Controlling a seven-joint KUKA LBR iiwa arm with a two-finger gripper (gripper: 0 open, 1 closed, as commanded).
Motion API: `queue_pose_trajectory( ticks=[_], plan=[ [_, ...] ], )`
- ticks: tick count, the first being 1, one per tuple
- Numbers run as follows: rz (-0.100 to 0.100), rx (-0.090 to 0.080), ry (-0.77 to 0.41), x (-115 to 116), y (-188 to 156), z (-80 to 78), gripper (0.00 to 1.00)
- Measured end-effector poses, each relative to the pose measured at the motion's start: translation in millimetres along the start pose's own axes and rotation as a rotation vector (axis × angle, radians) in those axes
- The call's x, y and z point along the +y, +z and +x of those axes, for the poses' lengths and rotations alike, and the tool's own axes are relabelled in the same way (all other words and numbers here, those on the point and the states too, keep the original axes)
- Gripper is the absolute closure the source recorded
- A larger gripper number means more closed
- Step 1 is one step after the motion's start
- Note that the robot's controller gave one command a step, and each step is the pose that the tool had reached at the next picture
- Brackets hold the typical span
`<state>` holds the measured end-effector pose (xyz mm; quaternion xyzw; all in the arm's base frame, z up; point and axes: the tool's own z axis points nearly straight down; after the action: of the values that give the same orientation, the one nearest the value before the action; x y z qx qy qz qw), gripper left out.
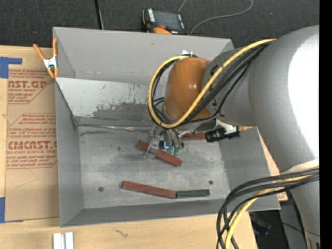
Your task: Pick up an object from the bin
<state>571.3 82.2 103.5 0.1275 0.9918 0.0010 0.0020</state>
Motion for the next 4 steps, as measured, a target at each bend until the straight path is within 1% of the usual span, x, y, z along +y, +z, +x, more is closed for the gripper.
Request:
queue_pose_trajectory(
  ticks=[1,2,3,4],
  plan=[
    [0.003,0.002,-0.014,-19,-15,2.4,1.00],
    [-0.001,-0.004,-0.015,-30,-107,12.0,1.00],
    [0.002,0.004,-0.015,-30,-102,13.0,0.00],
    [0.004,0.012,-0.149,-3,32,58.3,0.00]
  ],
)
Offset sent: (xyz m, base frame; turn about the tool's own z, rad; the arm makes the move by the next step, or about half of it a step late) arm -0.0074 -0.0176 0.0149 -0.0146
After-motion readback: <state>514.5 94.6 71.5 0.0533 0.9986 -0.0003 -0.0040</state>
